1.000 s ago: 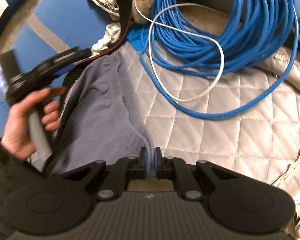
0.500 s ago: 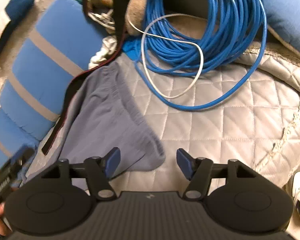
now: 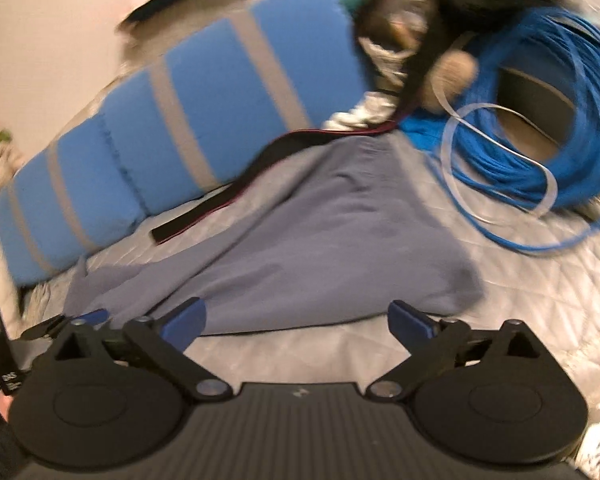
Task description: Fold clothes
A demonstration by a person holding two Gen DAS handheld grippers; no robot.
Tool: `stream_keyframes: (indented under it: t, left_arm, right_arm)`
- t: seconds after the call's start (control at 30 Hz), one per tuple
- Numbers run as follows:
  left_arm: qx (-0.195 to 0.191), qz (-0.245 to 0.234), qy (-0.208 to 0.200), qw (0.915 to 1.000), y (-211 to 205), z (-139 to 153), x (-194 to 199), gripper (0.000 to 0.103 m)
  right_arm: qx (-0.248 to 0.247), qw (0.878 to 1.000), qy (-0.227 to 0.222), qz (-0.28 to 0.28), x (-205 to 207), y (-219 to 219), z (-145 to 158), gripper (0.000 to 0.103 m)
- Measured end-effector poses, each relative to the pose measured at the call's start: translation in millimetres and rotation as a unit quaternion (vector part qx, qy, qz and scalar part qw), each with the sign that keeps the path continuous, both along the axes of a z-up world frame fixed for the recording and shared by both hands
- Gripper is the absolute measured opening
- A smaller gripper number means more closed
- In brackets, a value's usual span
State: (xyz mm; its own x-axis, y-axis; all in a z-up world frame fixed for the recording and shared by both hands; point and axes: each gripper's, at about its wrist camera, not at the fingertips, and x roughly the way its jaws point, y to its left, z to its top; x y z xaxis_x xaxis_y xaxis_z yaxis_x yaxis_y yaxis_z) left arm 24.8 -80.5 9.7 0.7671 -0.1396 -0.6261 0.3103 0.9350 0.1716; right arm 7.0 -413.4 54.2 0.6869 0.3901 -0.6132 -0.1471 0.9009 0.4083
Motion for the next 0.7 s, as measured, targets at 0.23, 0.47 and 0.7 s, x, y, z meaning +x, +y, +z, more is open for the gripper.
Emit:
stream_keyframes:
  t: [0.23, 0.47, 0.7]
  left_arm:
    - [0.079, -0.021, -0.042, 0.9957, 12.7, -7.7, -14.2, 0.071]
    - [0.124, -0.009, -0.032, 0.9917, 26.4, -18.6, -5.0, 0.058]
    - [0.170, -0.030, -0.013, 0.9849, 24.9, -35.1, 4.2, 0.038]
  right_arm:
    - [-0.012, 0.999, -0.005, 0.040, 6.7, 70.2, 5.0, 0.103]
    - [-0.004, 0.996, -0.024, 0.086, 4.9, 132.1, -13.4, 0.103]
    - [0.003, 0.990, -0.061, 0.126, 10.5, 168.2, -43.2, 0.103]
